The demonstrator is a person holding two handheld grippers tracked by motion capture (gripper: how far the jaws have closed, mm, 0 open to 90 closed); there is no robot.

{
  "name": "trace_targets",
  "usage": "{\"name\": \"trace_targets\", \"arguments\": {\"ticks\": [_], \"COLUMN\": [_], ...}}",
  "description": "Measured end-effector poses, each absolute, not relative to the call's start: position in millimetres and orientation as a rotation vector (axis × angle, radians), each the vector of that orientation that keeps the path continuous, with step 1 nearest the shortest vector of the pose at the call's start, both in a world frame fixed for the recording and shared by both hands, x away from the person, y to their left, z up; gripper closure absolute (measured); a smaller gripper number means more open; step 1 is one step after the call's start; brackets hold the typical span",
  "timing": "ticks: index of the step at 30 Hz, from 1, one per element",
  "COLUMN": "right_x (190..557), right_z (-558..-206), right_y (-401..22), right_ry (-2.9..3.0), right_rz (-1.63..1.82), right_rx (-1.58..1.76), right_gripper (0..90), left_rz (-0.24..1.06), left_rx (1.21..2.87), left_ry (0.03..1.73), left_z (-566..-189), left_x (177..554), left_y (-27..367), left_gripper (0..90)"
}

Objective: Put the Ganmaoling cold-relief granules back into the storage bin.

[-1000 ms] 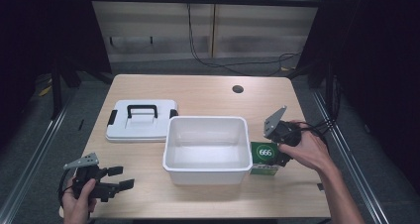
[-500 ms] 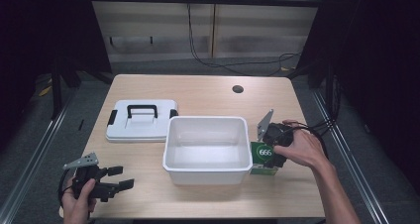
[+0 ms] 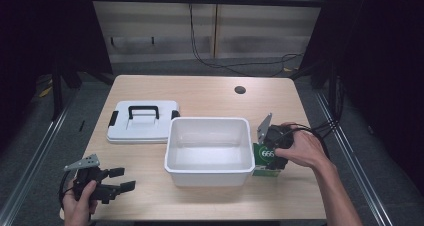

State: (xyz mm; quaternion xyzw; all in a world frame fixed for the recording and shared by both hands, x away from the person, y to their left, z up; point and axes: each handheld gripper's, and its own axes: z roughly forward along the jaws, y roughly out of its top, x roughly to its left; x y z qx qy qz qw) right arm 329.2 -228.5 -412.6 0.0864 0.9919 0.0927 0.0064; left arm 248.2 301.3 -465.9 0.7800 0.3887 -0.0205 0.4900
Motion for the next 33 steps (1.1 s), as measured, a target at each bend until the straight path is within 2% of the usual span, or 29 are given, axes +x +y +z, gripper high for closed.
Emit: {"name": "trace_targets", "arguments": {"ticks": [10,18,33], "right_x": [330.9,333.5,333.9], "right_z": [-424.2,-423.1,-412.1], "right_y": [-226.1,-226.4,-226.8], "right_ry": [3.120,3.120,3.140], "right_rz": [0.225,0.214,0.185], "right_rx": [0.215,0.221,0.263], "right_gripper": [10.7,15.5,15.9], "left_rz": [-0.048,-0.048,-0.047], "left_rx": [1.895,1.892,1.894], "left_ry": [0.943,0.941,0.940], "left_z": [-465.8,-465.4,-465.5], "left_x": [248.3,248.0,248.3], "left_y": [301.5,302.0,302.2], "left_gripper": [16.1,16.1,16.1]}}
